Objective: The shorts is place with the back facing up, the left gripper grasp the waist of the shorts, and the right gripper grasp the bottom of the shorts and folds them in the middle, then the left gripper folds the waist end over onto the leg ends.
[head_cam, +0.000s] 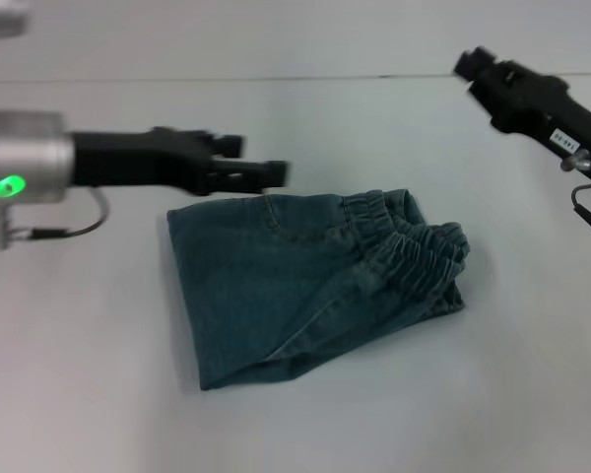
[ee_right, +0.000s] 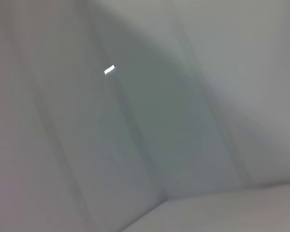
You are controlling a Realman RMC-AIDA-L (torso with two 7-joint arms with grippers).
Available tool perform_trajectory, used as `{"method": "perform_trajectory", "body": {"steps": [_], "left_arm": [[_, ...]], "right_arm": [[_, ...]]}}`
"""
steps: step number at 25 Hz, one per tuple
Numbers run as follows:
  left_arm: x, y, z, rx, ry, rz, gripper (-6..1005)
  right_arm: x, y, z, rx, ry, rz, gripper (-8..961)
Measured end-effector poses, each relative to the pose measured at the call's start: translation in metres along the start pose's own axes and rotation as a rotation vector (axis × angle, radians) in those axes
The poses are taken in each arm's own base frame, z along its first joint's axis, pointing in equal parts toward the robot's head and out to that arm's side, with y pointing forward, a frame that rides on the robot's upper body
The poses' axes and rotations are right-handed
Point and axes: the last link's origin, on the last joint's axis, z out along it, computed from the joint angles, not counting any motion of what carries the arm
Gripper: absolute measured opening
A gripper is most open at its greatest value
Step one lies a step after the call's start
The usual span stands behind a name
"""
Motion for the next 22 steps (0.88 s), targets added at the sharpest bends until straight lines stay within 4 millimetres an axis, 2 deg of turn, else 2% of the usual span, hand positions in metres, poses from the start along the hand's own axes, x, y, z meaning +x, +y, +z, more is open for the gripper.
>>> {"method": "perform_trajectory", "body": {"steps": [4, 10, 11, 15, 19, 22], "left_arm": [[-0.024, -0.012, -0.037, 0.043, 0.071, -0.057, 899], [-0.055, -0.012, -0.072, 0.057, 0.083, -0.112, 923], [-0.055, -0.012, -0.072, 0.057, 0.083, -0.112, 923], [-0.075, -0.005, -0.085, 0.021, -0.001, -0.135, 922], [-0.090, -0.003, -0.085, 0.018, -0.062, -0.166, 922], [-0.094, -0.002, -0.083, 0.014, -0.074, -0.176, 921]], "right_arm": [[-0.023, 0.017, 0.000, -0.260, 0.182, -0.048, 239], [-0.053, 0.041, -0.021, -0.518, 0.478, -0.090, 473], [-0.057, 0.042, -0.026, -0.530, 0.534, -0.092, 523], [-0.060, 0.038, -0.043, -0.488, 0.731, -0.110, 723], [-0.053, 0.029, -0.054, -0.423, 0.804, -0.094, 802], [-0.048, 0.025, -0.058, -0.389, 0.803, -0.089, 860]]}}
